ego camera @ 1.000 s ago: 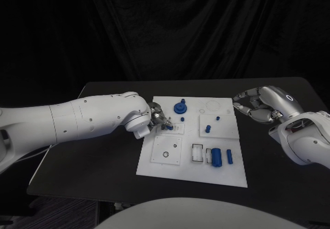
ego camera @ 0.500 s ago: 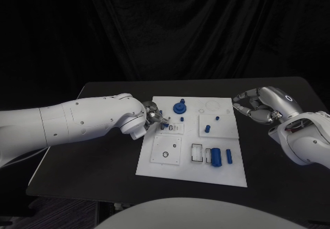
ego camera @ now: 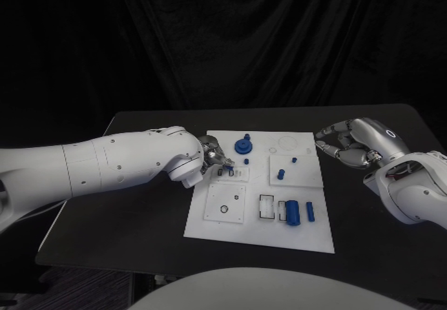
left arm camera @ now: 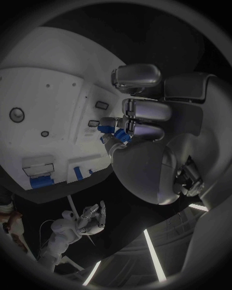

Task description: Assemble the parts on the task board

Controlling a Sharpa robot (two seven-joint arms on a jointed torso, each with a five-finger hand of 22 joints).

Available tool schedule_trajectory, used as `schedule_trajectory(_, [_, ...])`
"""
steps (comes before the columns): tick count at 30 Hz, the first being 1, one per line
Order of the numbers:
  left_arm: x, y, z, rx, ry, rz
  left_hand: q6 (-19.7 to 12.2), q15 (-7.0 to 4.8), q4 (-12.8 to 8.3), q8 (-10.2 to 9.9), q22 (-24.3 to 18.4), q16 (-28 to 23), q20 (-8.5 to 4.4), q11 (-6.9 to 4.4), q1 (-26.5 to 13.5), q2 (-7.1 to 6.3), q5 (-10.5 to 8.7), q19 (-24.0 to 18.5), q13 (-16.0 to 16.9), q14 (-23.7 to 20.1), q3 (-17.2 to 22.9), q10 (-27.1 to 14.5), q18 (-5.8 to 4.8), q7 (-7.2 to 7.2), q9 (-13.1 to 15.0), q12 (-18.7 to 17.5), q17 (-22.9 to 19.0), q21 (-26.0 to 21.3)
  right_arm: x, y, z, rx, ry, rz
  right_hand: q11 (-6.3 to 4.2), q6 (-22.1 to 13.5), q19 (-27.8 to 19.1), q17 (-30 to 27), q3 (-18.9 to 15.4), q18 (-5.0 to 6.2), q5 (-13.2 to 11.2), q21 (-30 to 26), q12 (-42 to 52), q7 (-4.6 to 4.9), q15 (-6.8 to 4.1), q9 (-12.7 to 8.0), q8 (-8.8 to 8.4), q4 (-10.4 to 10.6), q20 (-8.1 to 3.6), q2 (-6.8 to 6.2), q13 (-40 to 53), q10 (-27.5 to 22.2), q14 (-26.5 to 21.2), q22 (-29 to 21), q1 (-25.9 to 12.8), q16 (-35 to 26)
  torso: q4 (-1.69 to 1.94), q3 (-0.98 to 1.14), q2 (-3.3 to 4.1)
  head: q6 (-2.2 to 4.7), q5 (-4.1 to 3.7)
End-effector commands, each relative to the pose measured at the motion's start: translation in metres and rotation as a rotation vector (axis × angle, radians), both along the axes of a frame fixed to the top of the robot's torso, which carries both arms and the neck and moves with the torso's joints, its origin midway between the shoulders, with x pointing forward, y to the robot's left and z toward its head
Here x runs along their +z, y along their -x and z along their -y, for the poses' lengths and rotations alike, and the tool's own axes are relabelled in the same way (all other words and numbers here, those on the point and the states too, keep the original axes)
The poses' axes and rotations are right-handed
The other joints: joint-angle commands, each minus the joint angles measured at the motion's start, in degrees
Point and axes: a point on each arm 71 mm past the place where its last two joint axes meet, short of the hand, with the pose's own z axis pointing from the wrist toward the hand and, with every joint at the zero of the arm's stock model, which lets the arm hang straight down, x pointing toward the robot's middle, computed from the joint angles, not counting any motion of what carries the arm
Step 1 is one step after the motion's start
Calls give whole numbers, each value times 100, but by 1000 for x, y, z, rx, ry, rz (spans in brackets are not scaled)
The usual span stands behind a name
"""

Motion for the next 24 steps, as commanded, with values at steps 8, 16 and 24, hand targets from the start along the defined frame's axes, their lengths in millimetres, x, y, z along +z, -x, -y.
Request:
schedule_trajectory(8, [-4, 3, 1, -41, -27, 32, 50, -51, -298, -29, 3, 15, -22, -37, -68, -10, -40, 17, 1507, 595, 338, 615, -15, -80, 286, -3, 1509, -28, -2, 0, 1, -15, 4, -14, 34, 51, -37, 1510, 15, 44, 33, -29, -25, -6, 23, -8, -31, -37, -8, -15, 1370, 521, 598, 914, 75, 15, 4, -2, 11, 1, -2])
schedule_trajectory(16, [-7, 6, -1, -38, -23, 38, 50, -51, -296, -32, 4, 15, -23, -39, -67, -6, -29, 18, 1507, 595, 340, 615, -15, -82, 286, -3, 1509, -28, -2, 0, 1, -18, 6, -18, 34, 53, -39, 1510, 24, 45, 43, -38, -32, -5, 23, -9, -33, -51, -8, -18, 1361, 515, 598, 912, 93, 15, 4, -3, 5, 1, 2])
schedule_trajectory(24, [-8, 7, -1, -44, -6, 53, 52, -53, -283, -38, 4, 15, -24, -42, -72, 0, 6, 17, 1507, 595, 341, 615, -14, -83, 285, -3, 1509, -32, -2, 0, 1, -19, 8, -23, 35, 56, -45, 1510, 42, 48, 72, -56, -37, -4, 22, -13, -38, -72, -9, -18, 1355, 511, 598, 907, 121, 15, 4, -3, 6, 1, 7])
